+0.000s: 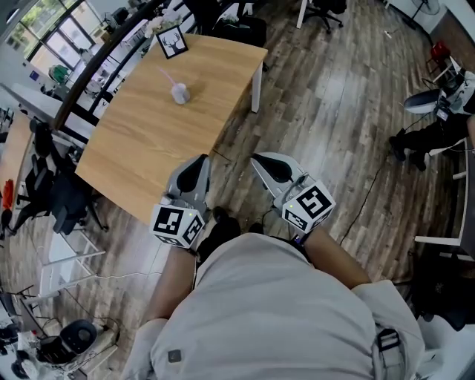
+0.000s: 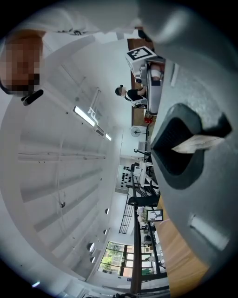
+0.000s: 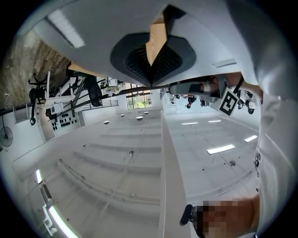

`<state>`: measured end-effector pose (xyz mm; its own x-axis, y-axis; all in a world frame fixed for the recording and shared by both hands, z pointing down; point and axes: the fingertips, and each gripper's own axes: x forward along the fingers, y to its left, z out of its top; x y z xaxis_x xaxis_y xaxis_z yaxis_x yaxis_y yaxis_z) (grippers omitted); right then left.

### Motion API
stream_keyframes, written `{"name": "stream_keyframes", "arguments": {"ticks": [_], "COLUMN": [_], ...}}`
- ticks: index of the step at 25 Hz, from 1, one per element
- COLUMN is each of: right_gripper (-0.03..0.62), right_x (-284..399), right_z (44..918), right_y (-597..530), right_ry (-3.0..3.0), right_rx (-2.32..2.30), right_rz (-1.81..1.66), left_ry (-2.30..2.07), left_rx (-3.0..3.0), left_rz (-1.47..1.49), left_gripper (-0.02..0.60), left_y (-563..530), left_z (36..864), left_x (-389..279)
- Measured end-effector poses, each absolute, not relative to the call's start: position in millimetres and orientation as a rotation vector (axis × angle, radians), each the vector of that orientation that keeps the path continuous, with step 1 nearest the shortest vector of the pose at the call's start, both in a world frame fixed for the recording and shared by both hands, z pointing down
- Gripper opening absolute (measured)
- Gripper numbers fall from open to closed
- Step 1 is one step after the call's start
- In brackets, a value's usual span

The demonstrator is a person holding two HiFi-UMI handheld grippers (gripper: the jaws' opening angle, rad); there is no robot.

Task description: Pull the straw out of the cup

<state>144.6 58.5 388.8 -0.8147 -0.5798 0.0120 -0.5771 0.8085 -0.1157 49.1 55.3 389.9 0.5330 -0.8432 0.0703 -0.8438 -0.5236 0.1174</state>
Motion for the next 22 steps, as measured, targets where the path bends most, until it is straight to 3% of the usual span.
{"name": "stream_keyframes", "arguments": {"ticks": [11,22], "right_gripper": [0.009,0.009], "right_x": [125.9,36.7], "right_z": [394.1,376.8], "right_y": [-10.3,-104.6], "right_ry": [2.97,2.97], "right_rx": [-0.975,-0.966], "right_rz": [-0.186,-0.145], "left_ry": [-1.408,-1.406], "left_rx": [2.643,2.655], "left_rz": [0.0,-0.014], "left_gripper": [0.003,0.003], "left_y": [-18.4,-104.3], "left_z": [397.4,388.0], "left_x": [34.4,-52.0]}}
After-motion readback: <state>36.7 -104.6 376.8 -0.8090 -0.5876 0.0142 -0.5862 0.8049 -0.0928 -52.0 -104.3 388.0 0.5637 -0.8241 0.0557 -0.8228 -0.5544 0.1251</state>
